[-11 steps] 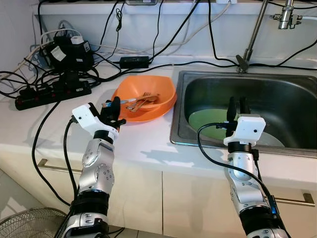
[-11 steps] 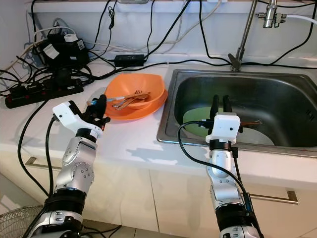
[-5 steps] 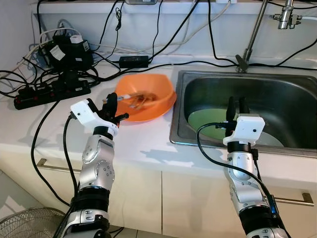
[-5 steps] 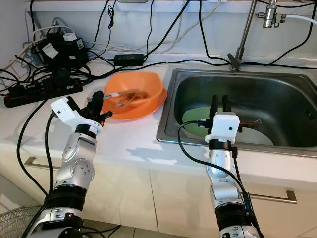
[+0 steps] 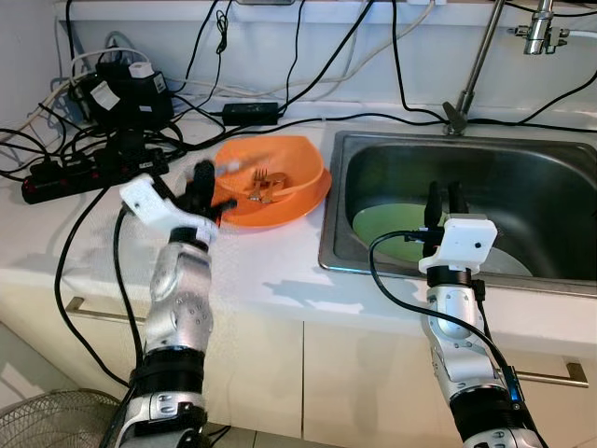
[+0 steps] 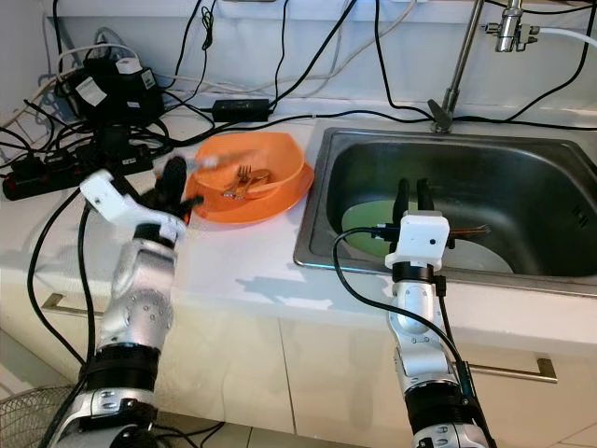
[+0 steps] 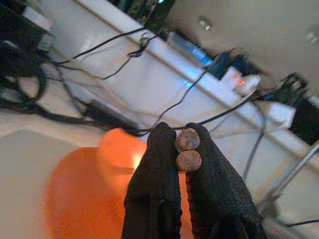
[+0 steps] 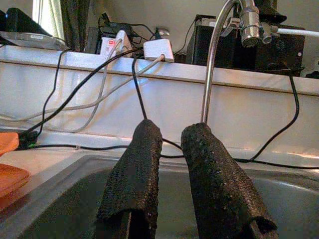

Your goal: Kitchen organization

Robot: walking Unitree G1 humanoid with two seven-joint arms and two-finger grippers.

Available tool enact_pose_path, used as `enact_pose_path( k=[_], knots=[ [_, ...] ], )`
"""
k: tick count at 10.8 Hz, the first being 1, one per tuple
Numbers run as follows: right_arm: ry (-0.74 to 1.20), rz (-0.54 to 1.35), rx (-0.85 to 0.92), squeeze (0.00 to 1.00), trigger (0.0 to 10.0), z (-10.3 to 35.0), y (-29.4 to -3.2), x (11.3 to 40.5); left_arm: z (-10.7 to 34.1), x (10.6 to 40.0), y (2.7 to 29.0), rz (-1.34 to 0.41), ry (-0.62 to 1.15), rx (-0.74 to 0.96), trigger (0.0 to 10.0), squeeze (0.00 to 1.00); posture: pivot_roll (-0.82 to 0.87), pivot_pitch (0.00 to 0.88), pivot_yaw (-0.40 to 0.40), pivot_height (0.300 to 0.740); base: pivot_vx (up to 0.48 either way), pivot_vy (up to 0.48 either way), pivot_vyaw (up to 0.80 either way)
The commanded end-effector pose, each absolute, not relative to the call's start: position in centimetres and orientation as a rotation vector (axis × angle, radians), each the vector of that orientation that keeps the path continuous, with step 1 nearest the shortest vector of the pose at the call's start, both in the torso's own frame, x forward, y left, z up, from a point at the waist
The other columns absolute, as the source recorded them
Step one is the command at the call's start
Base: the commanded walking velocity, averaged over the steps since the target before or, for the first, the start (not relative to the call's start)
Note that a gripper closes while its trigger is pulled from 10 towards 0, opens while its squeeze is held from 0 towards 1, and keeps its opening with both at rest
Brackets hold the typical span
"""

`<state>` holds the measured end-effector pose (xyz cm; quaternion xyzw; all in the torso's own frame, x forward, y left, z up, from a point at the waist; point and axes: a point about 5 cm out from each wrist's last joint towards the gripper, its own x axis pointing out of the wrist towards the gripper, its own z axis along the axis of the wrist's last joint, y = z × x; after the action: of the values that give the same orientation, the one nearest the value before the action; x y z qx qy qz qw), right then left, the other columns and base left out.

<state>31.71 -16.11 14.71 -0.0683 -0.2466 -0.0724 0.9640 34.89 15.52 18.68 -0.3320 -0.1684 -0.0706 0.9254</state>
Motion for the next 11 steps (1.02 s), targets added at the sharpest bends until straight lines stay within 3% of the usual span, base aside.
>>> enact_pose_path(
  k=[1,4,5,6,8,10,11],
  knots=[
    [-0.469,-0.141,-0.148,0.00,10.0,14.4,-16.0,32.0,20.6,35.0,15.2,-0.198,-0.395,-0.717,0.0,0.00,0.05,0.000,0.077,0.740,0.000,0.000,0.00],
    [-0.464,-0.143,-0.170,0.00,10.0,14.4,-16.1,32.1,23.6,34.2,12.7,-0.381,-0.439,-0.774,0.0,0.00,0.05,0.000,0.077,0.740,0.000,0.000,0.00],
    [-0.463,-0.140,-0.183,0.00,10.0,14.4,-16.0,32.2,24.2,33.7,11.0,-0.478,-0.422,-0.754,6.8,0.00,0.05,0.000,0.078,0.740,0.000,0.000,0.00],
    [-0.462,-0.138,-0.189,0.00,10.0,14.4,-16.0,32.2,24.2,33.4,10.1,-0.518,-0.405,-0.740,10.0,0.00,0.05,0.000,0.078,0.740,0.000,0.000,0.00],
    [-0.462,-0.129,-0.273,0.00,10.0,14.4,-16.0,32.3,24.1,32.7,8.2,-0.606,-0.362,-0.670,10.0,0.00,0.05,0.000,0.082,0.740,0.000,0.000,0.00],
    [-0.442,-0.169,-0.185,0.00,10.0,14.9,-16.6,32.7,23.8,32.4,7.3,-0.646,-0.329,-0.630,10.0,0.00,0.04,0.000,0.085,0.740,0.000,0.000,0.00],
    [-0.458,-0.177,-0.149,0.42,10.0,15.8,-16.7,32.9,23.4,32.4,7.3,-0.644,-0.315,-0.642,10.0,0.00,0.03,0.000,0.090,0.740,0.000,0.000,0.00]
  ],
)
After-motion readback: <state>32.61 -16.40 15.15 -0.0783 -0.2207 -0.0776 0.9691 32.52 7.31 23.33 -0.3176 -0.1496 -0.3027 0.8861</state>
